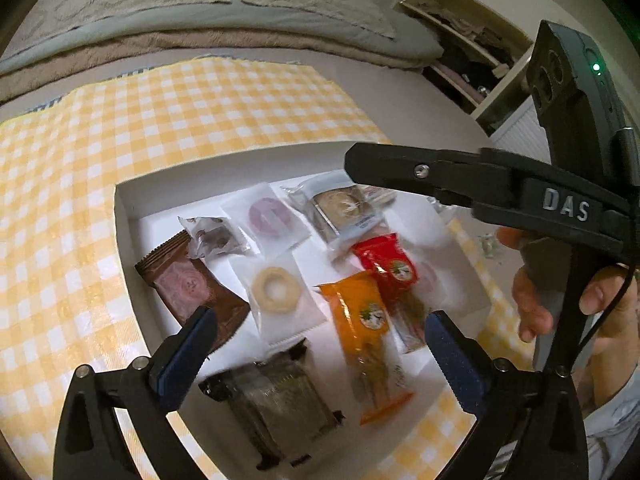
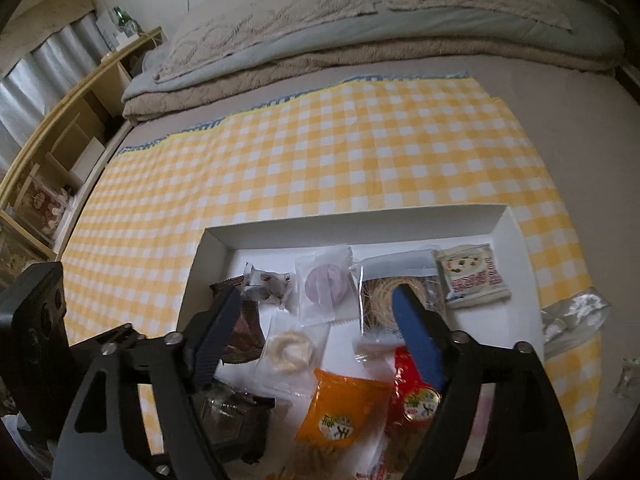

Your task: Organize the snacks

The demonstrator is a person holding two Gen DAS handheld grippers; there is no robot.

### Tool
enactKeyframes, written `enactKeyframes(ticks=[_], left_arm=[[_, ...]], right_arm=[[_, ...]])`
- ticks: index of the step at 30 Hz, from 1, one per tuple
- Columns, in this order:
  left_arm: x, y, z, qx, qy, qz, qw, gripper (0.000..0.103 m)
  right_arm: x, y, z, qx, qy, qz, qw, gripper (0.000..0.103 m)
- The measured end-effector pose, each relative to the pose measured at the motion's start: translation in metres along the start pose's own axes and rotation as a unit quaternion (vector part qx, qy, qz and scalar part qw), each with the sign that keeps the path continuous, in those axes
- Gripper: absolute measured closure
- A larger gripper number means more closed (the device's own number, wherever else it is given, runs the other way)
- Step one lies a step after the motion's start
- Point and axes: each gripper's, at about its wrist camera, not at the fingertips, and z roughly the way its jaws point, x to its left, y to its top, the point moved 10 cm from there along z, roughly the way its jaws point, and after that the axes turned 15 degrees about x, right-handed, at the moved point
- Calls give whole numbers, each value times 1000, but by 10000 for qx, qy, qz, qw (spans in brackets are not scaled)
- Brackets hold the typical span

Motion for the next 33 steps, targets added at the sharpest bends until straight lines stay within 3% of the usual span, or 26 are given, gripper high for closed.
enactKeyframes(ticks=[2,14,23,33], left_arm=[[-5,-4,-10,-62,35,26,10000,0],[-28,-30,-80,-264,552,23,9981,0],[-61,-65,-155,-700,925,-87,9932,0],[-91,-124,-236,-1485,1539,-175,9767,0]], right_arm=[[-1,-1,-8,-83,-11,25,10000,0],[-4,-19,-73,-440,-415,-121,9981,0],[6,-44,-139,-785,-560,-300,9949,0],[16,-95,-200,-1121,-514,-377,9917,0]])
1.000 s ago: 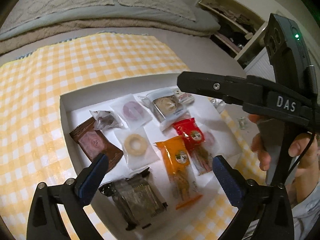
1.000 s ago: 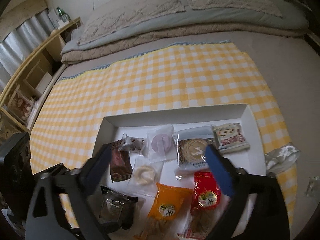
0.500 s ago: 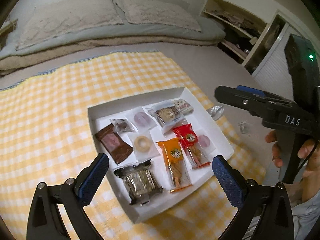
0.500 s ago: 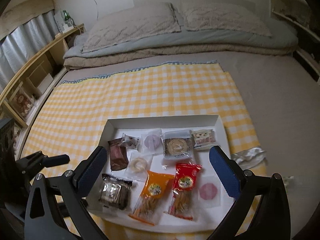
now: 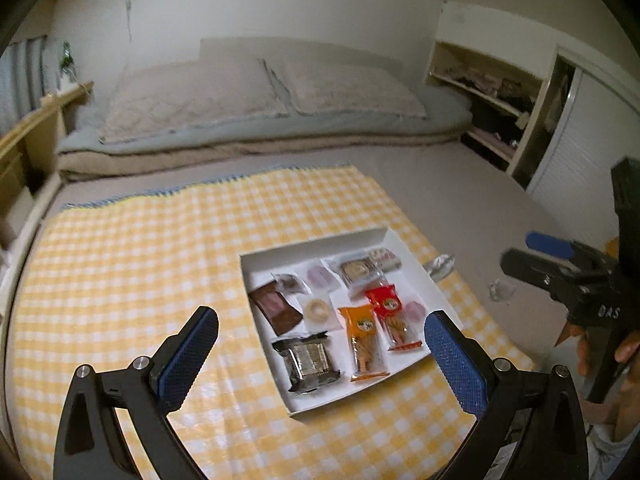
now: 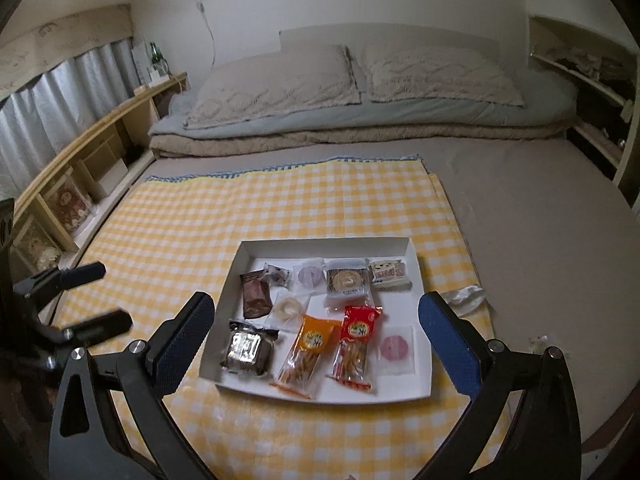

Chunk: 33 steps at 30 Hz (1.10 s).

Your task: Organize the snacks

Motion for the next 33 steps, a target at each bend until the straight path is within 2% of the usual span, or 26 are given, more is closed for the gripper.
enactKeyframes(ticks=[6,10,15,21,33], left_arm=[[-4,-35,-48,-491,404,1,9980,0],[-7,-63,-66,-674,460,-114,9966,0],[-9,-97,-73,-743,523,-226,9956,0],[1,-130,-65,-752,624,-503,9939,0],[18,-164,-56,-870,893,-767,9892,0]], right_arm=[[2,-27,-34,-349,78,93,9993,0],[5,-46,-50,-568,74,126,9983,0],[12,-70,-61,-792,-26,114,9968,0],[18,-92,-62,-994,-164,101,9949,0],[30,-120,-50,-1250,-430,66,9912,0]])
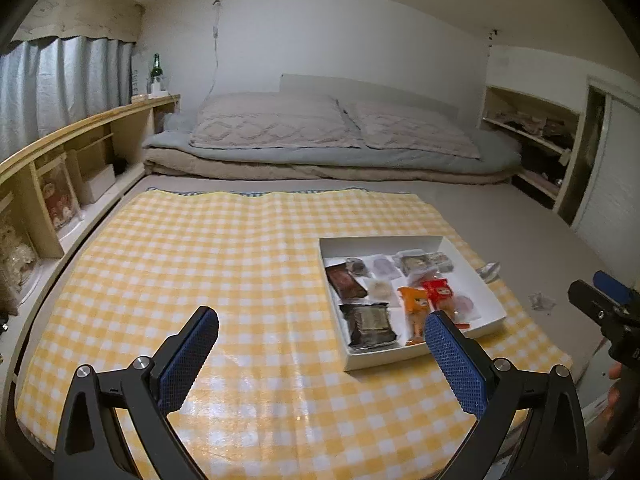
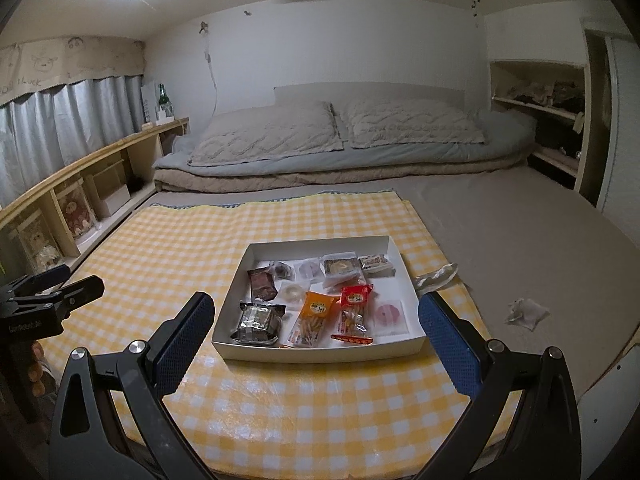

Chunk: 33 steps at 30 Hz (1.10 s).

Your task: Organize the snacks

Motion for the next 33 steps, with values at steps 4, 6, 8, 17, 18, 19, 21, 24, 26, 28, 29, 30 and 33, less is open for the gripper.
enactKeyframes(ticks=[4,6,8,17,18,19,21,24,26,28,29,30,33], left_arm=[[2,-8,1,-95,130,47,9999,0],[5,-12,4,-127,179,58,9997,0],[8,-15,4,-174,248,94,9995,0],[8,-19,15,-228,347,175,9990,0],[8,-18,16,-222,364,169,9989,0],[8,-18,17,-222,380,170,9989,0],[8,-18,17,-224,371,171,9989,0],[8,-18,18,-224,400,188,9988,0],[7,-17,19,-225,414,210,9987,0],[7,-16,21,-232,448,234,9985,0],[8,-16,22,-237,456,242,9984,0],[8,-17,22,-240,453,247,9984,0],[7,-17,22,-240,462,241,9984,0]], right_arm=[[3,-4,4,-55,-97,-72,9999,0],[6,-7,6,-72,-134,-114,9998,0],[9,-10,9,-66,-167,-135,9997,0],[13,-16,17,-39,-120,-110,9999,0],[14,-16,17,-45,-114,-115,9999,0],[14,-16,17,-50,-118,-125,9998,0],[15,-16,18,-51,-148,-157,9998,0],[16,-17,18,-59,-178,-197,9996,0],[16,-17,18,-57,-183,-197,9996,0],[15,-17,18,-55,-182,-182,9997,0],[15,-17,18,-53,-182,-177,9997,0],[15,-17,18,-55,-184,-178,9997,0],[15,-17,18,-57,-200,-181,9996,0]])
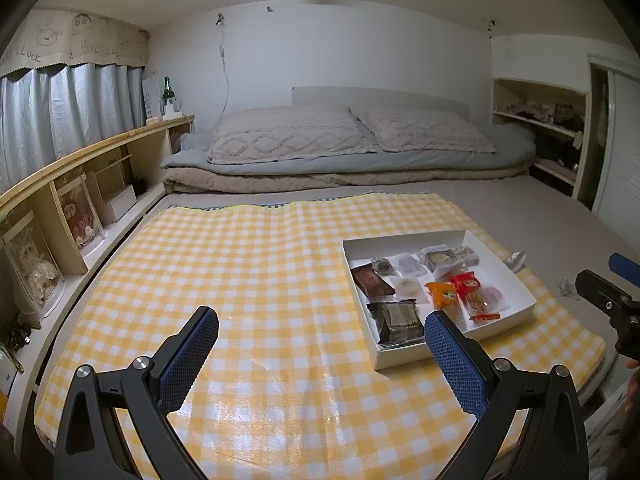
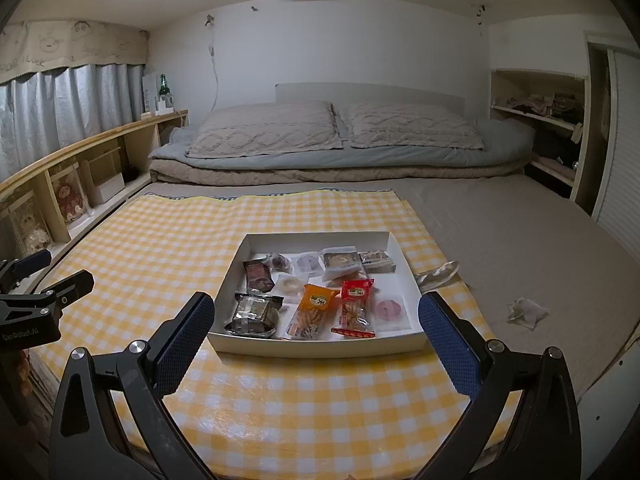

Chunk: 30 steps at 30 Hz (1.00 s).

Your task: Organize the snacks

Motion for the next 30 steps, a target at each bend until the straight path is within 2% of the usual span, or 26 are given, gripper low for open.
enactKeyframes(ticks=[30], left_arm=[[1,-3,5,-12,0,10,10000,0]], right_arm=[[-1,-2,1,7,3,9,10000,0]])
